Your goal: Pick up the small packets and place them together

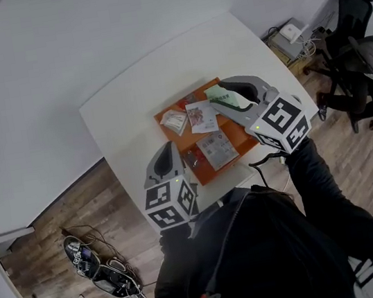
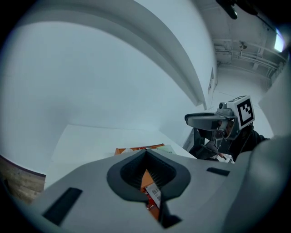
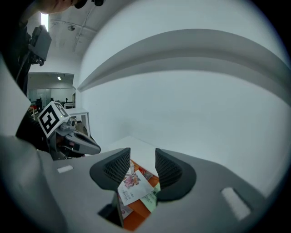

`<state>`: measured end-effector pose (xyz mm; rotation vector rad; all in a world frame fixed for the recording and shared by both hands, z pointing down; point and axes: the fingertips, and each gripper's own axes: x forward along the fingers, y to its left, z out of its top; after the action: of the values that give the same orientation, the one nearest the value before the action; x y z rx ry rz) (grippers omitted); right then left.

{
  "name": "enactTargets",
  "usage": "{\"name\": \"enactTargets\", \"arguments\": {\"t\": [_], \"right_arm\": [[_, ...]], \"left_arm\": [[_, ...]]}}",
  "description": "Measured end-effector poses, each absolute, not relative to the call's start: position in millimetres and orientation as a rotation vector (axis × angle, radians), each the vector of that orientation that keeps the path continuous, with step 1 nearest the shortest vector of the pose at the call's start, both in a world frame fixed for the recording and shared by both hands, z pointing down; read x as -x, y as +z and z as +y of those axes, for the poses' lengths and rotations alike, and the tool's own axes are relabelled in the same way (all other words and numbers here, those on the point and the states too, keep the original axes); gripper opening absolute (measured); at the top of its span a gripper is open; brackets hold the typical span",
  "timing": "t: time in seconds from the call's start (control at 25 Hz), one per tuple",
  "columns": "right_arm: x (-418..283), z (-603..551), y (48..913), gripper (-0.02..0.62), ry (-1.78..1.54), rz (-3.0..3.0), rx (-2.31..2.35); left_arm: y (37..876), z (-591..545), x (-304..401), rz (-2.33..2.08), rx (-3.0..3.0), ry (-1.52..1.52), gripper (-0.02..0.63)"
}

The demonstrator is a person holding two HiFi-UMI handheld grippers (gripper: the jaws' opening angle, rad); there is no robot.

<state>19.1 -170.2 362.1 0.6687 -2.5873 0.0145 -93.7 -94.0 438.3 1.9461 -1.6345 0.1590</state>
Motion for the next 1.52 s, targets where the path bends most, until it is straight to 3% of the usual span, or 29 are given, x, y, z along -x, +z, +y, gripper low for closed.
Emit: {"name": "enactTargets", "arguments": {"t": [0.6, 0.8, 1.52], "right_arm": [[-22.7, -61.5, 543.8, 0.17, 0.302, -2.162, -0.075], [-17.6, -62.1, 584.4, 0.186, 0.262, -2.013, -0.008], [-20.4, -60.1, 612.6, 0.16, -0.002, -1.882, -0.065]], "left_arm": [[446.2, -84.3, 96.1, -1.633, -1.914, 0.157, -0.002], [448.7, -81.1, 97.4, -1.636, -1.903, 0.156, -0.002], [453.2, -70.8, 108.9, -1.664, -1.851, 0.128, -0.002]]}}
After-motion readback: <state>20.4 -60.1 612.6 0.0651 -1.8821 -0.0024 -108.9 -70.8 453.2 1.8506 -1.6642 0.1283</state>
